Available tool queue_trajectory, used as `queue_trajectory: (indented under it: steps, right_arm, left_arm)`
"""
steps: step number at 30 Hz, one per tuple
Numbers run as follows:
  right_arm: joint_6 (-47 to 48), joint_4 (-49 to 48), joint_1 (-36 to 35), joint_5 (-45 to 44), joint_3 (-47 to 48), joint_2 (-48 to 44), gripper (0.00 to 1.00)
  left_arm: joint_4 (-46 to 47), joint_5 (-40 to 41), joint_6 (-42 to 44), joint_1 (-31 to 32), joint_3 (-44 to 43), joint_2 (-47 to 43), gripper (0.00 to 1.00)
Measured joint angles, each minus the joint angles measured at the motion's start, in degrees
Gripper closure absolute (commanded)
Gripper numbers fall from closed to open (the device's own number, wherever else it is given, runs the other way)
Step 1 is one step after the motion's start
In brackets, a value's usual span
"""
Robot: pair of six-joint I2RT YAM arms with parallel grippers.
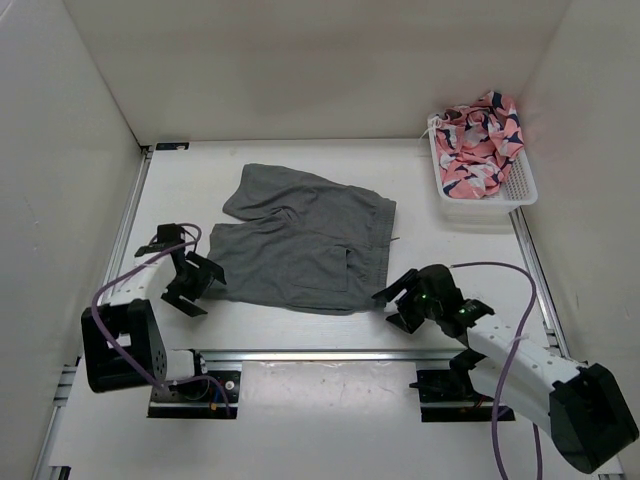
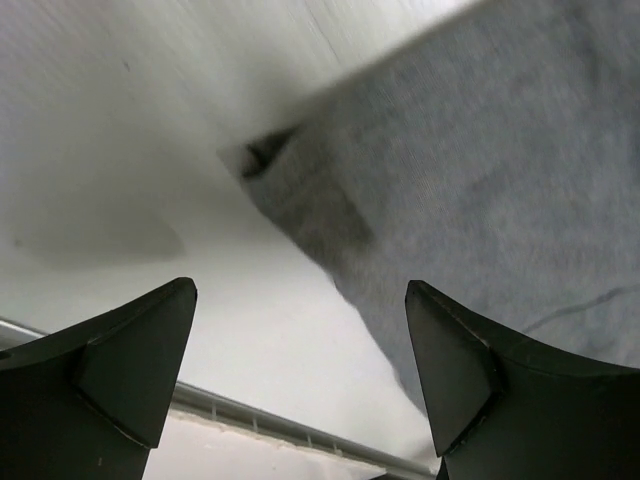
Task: Fold and stack the shorts
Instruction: Fold the shorts
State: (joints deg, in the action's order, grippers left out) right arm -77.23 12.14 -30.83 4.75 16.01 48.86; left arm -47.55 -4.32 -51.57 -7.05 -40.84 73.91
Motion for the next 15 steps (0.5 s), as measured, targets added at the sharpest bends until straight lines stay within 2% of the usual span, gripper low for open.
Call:
queue_trajectory:
  steps: [5, 8, 9, 10, 11, 12, 13, 15]
  right_arm:
    - [-1.8, -5.1, -0.3, -0.2, 0.1, 5.2, 0.27]
    - [-2.1, -6.5, -0.7, -0.4, 0.6, 8.2, 0.34]
    - [-2.1, -6.8, -0.8, -0.7, 1.0, 9.1, 0.4]
    - [-2.0, -7.0, -0.9, -0.9, 1.4, 10.0, 0.43]
    - [-1.9, -7.5, -1.1, -1.2, 1.8, 11.0, 0.48]
    - [-1.8, -7.6, -1.2, -1.4, 2.4, 11.8, 0.68]
    - [-1.4, -7.6, -1.3, -1.7, 2.9, 12.4, 0.8]
    - [-1.0, -7.1, -1.6, -2.5, 4.3, 13.3, 0.96]
  left_arm:
    - [3.2, 0.2, 0.0, -1.4, 0.2, 4.6, 0.05]
    - [4.1, 0.2, -0.1, -1.8, -0.3, 7.7, 0.22]
    - [4.0, 0.1, -0.1, -1.9, -0.7, 8.4, 0.32]
    - [3.9, 0.1, -0.2, -2.0, -1.2, 9.1, 0.56]
    - [3.9, 0.0, -0.4, -2.0, -1.7, 10.0, 0.69]
    - [4.4, 0.0, -0.2, -2.1, -2.1, 10.7, 0.82]
    - [4.7, -0.1, -0.1, -2.1, -2.5, 11.4, 0.9]
    - [5.3, -0.6, 0.4, -2.1, -2.9, 12.0, 0.9]
